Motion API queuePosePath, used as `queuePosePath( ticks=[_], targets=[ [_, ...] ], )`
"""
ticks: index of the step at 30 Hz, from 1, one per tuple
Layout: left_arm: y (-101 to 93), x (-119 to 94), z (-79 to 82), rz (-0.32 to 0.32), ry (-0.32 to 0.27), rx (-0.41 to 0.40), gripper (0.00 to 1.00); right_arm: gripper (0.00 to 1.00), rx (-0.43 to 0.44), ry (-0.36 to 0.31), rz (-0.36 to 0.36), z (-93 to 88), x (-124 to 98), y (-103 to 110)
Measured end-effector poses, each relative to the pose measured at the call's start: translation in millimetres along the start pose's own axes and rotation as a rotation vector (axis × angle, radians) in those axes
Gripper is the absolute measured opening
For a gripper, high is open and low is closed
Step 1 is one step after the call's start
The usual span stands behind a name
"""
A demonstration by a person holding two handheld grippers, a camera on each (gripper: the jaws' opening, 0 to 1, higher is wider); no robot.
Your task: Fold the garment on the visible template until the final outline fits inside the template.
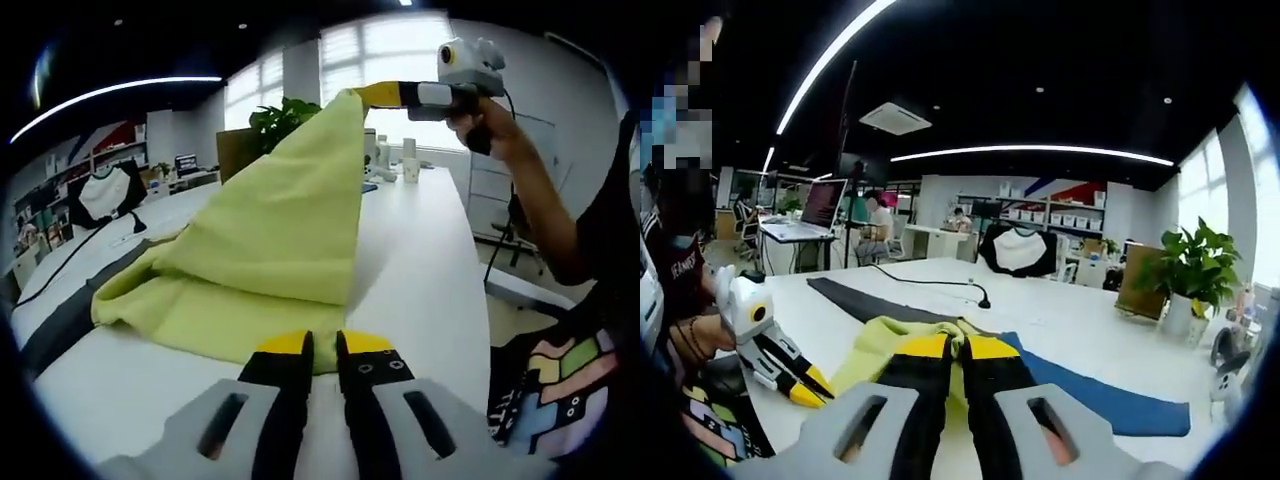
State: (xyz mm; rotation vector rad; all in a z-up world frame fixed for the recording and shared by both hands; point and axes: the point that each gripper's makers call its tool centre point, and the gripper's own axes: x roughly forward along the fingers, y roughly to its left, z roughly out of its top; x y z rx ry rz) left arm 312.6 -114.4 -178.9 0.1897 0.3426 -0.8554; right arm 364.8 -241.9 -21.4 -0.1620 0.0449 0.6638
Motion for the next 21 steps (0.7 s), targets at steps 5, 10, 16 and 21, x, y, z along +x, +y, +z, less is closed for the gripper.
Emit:
queuePosePath(
  ticks=[5, 10, 16, 21],
  targets=[
    [2.8, -7, -0.8, 0.02, -0.009, -0.037, 0.04, 0.02, 0.017, 0.017, -0.012, -12.1, -4, -4],
    [12.9, -38, 16.1, 0.045, -0.11, -0.099, 0.03, 0.02, 0.079, 0.034, -0.012, -21.8, -12, -8],
    [36.7, -99, 40.2, 0.106, -0.19, -0.106, 0.03, 0.02, 0.095, 0.048, -0.04, -30.1, -22, -11],
    [55.1, -130, 39.0, 0.187, -0.175, -0.075, 0.03, 0.02, 0.103, 0.076, -0.042, -35.6, -28, -8]
  ],
)
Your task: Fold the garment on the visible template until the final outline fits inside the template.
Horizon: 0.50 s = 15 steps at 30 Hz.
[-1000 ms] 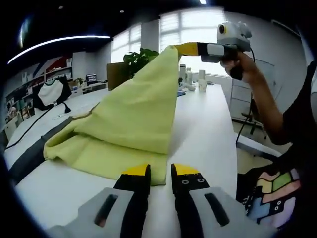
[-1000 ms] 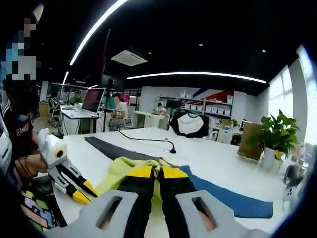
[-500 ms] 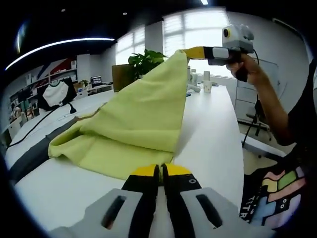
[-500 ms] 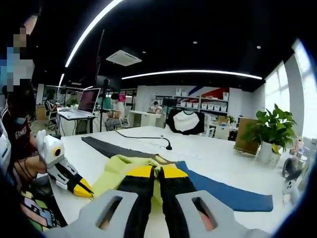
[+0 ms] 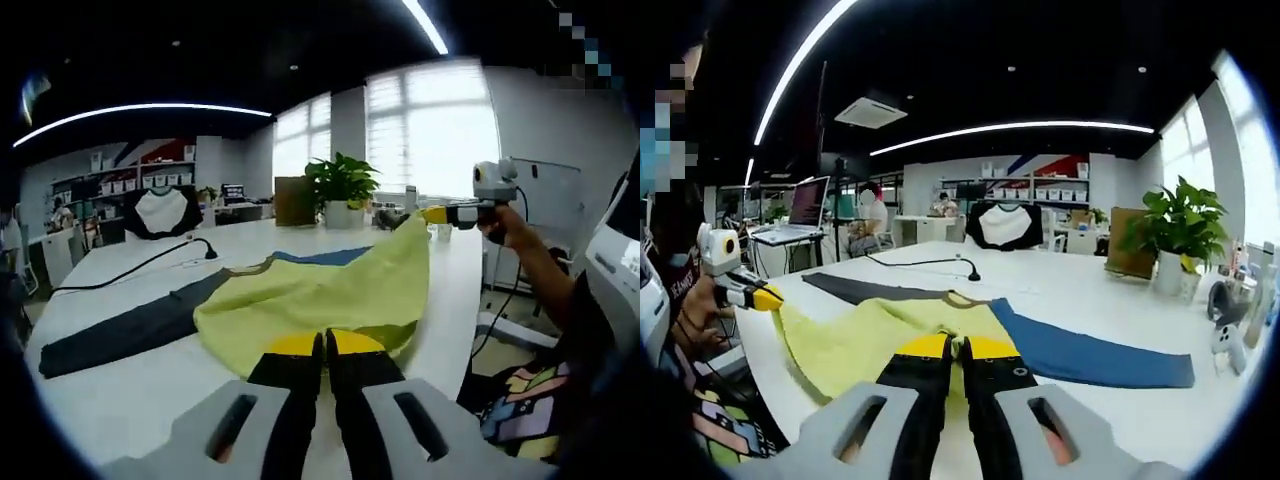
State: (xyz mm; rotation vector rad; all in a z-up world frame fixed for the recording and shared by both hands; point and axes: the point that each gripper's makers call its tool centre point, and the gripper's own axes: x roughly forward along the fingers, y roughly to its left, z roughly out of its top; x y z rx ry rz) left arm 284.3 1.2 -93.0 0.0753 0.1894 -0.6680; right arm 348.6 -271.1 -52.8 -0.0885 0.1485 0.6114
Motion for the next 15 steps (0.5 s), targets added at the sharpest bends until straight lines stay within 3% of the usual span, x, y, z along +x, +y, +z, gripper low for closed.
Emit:
queuePosePath(
  ticks=[6, 15],
  targets=[
    [16.4, -23, 6.2, 0.042, 0.004, 0.004, 0.03, 0.02, -0.016, 0.045, 0.005, -6.8, -14, 3],
    [13.6, -35, -15.6, 0.024, 0.105, 0.035, 0.03, 0.02, -0.059, 0.156, 0.048, -40.5, -29, 19]
  ],
)
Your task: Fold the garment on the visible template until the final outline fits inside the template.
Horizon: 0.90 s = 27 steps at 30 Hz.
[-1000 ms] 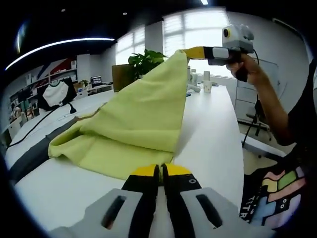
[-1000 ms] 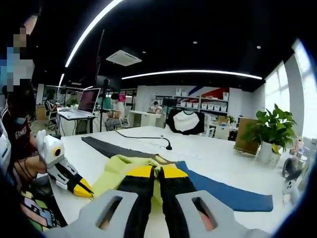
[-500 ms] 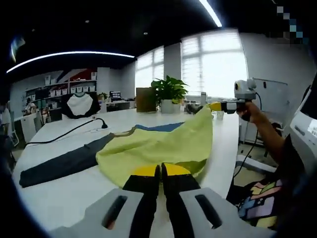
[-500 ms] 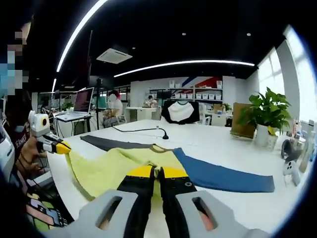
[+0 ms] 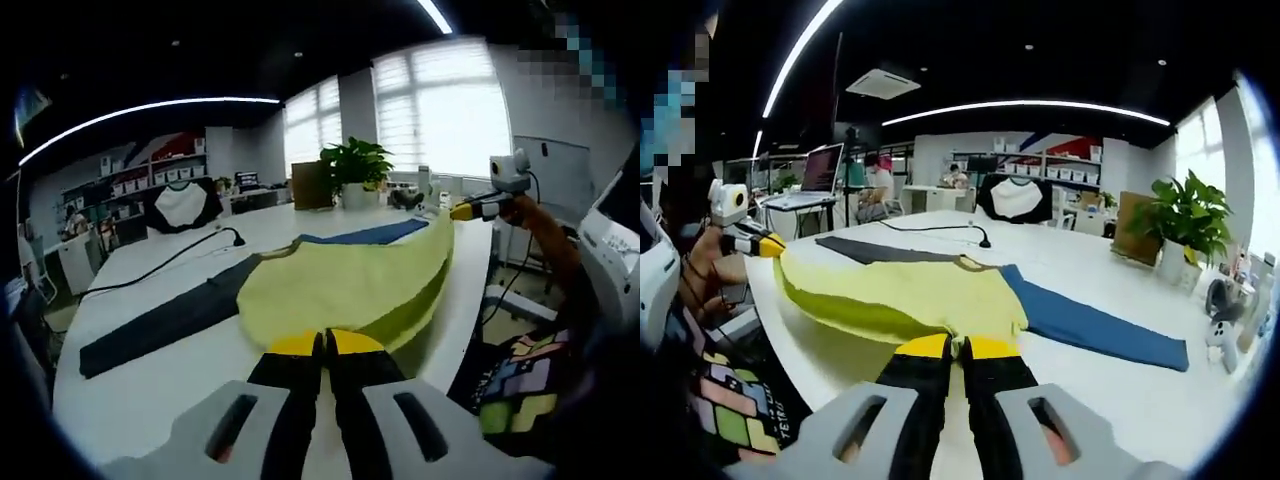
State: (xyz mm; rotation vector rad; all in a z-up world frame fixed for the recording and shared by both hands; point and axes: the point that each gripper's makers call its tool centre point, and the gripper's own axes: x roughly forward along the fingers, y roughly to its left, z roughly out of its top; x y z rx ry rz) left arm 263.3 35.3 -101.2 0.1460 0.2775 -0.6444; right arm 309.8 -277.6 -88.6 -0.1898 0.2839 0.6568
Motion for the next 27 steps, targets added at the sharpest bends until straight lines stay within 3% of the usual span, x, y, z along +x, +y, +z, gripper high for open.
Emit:
queuePosePath(
  ticks=[9, 18, 27],
  targets=[
    [3.7, -3, -28.1, -0.015, 0.067, -0.044, 0.03, 0.02, 0.006, 0.107, 0.04, -31.1, -8, 3],
    [-5.3, -2, -52.4, -0.043, 0.142, -0.041, 0.02, 0.03, -0.059, 0.236, 0.094, -63.9, -8, 10],
    [-11.7, -1, -66.9, -0.071, 0.195, -0.034, 0.03, 0.03, -0.052, 0.274, 0.109, -81.0, -10, 12]
  ],
)
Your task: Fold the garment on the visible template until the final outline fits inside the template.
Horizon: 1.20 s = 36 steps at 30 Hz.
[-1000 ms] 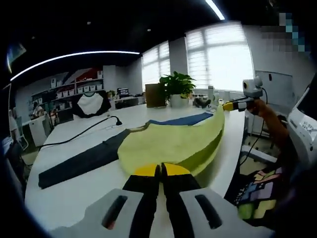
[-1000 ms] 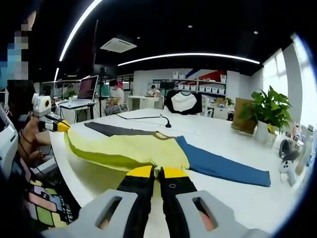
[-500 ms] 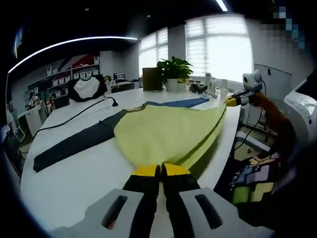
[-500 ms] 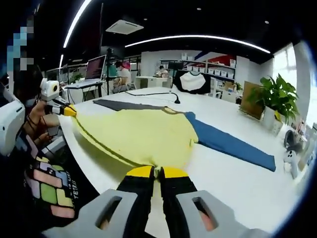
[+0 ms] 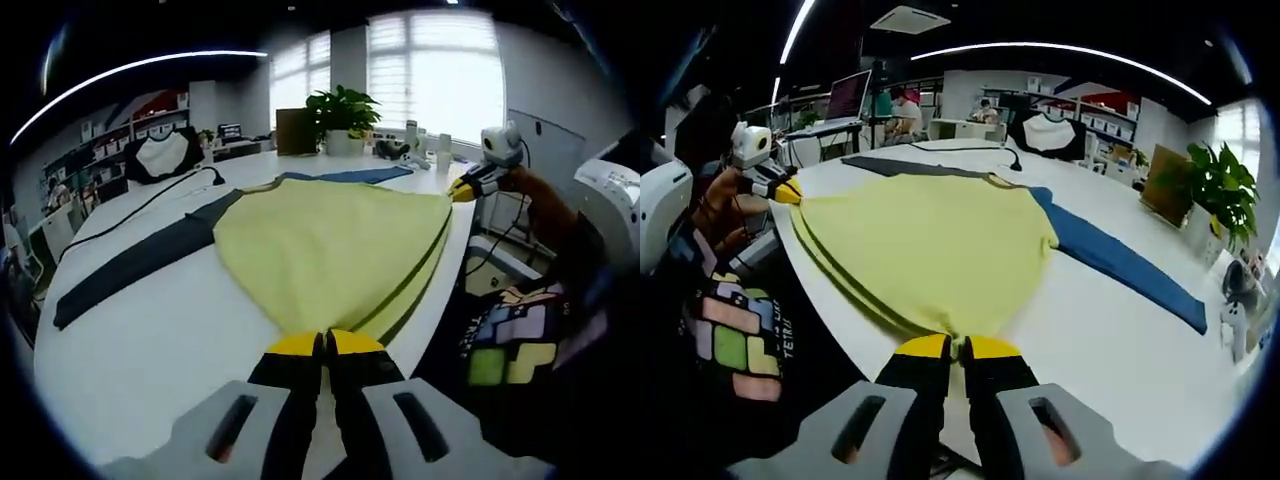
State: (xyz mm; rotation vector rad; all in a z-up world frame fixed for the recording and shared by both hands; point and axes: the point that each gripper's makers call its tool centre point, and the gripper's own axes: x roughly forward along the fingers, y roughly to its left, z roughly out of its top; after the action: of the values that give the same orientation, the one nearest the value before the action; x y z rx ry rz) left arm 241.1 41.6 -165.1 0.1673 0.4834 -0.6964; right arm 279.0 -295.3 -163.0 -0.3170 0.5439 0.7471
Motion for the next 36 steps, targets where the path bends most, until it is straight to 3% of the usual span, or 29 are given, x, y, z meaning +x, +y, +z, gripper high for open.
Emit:
queuePosePath(
  ticks=[15, 30, 36],
  targets=[
    [-5.3, -6, -4.4, -0.043, 0.017, 0.03, 0.04, 0.06, 0.011, 0.032, 0.021, -15.1, -8, 4],
    [-10.0, -17, -8.5, -0.068, 0.05, 0.022, 0.01, 0.0, 0.059, 0.022, 0.033, -11.5, -29, 2],
    [-12.4, -20, -16.1, -0.075, 0.083, 0.029, 0.01, 0.0, 0.047, 0.063, 0.043, -18.4, -29, 6]
  ],
)
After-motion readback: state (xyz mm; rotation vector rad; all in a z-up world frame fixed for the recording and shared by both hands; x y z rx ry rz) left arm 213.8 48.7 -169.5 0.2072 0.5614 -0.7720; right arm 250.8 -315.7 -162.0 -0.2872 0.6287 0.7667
